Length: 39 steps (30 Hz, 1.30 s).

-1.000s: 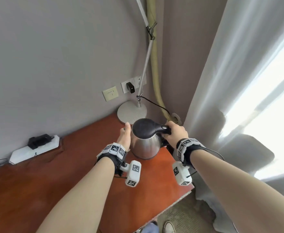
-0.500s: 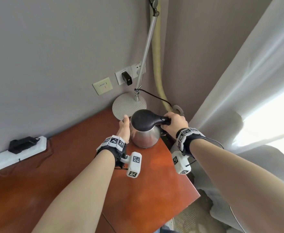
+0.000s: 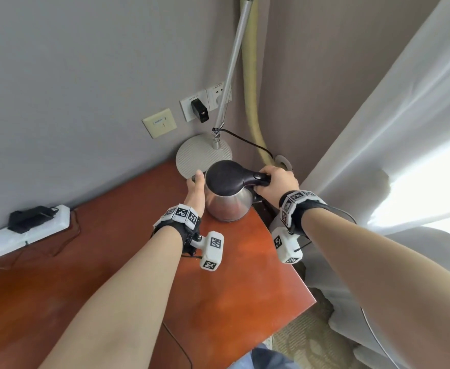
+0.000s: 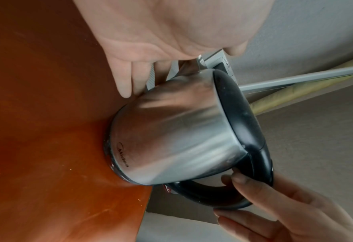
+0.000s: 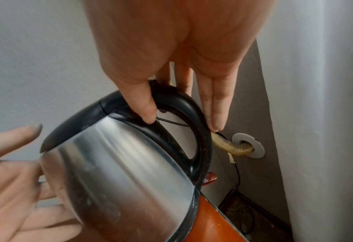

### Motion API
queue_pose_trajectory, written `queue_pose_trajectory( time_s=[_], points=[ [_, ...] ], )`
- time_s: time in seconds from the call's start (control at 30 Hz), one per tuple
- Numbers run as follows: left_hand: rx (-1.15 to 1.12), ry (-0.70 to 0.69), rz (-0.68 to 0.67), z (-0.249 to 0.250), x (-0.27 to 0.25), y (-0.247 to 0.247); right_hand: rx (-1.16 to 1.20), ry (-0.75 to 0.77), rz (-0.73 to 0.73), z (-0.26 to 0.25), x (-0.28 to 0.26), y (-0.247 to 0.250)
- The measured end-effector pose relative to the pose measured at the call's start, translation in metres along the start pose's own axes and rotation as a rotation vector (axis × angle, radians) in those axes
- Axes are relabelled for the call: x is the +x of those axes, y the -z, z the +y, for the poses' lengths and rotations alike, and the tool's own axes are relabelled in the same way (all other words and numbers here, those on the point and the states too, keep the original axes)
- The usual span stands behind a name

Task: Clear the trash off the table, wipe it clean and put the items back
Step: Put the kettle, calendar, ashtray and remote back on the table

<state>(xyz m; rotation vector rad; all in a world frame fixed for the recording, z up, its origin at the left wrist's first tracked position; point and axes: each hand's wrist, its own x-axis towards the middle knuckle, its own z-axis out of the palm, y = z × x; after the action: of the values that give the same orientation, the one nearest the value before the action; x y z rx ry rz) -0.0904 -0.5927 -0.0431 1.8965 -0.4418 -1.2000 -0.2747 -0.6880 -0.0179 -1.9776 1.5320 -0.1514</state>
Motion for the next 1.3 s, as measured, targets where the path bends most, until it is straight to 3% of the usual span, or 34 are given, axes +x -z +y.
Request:
queue_pose_trajectory(
  time_s=[0.37, 0.57, 0.73, 0.8, 0.93, 1.1, 1.3],
  points=[
    [0.044, -0.031, -0.021, -0.004, -0.009, 0.015, -0.102, 0.013, -0.076, 0.001, -0.011, 0.002],
    [0.101, 0.075, 0.028, -0.048, -0.004, 0.040, -0.165, -0.061, -0.014, 0.009, -0.037, 0.017],
    [0.271, 0.109, -0.032, -0.032, -0.101, 0.058, -0.222, -0.145, -0.090, -0.016, -0.080, 0.025],
    [0.351, 0.088, -0.045, -0.042, -0.131, 0.063, -0.262, -0.063, -0.174, -0.030, -0.097, 0.016],
    [0.468, -0.010, 0.114, -0.075, -0.197, 0.083, -0.318, 0.178, -0.287, -0.059, -0.151, -0.011],
    [0.540, 0.060, 0.193, -0.127, -0.288, 0.123, -0.390, 0.332, -0.487, -0.099, -0.237, -0.062],
    [0.467, 0.116, 0.397, -0.186, -0.381, 0.204, -0.450, 0.568, -0.575, -0.158, -0.332, -0.121]
  ],
)
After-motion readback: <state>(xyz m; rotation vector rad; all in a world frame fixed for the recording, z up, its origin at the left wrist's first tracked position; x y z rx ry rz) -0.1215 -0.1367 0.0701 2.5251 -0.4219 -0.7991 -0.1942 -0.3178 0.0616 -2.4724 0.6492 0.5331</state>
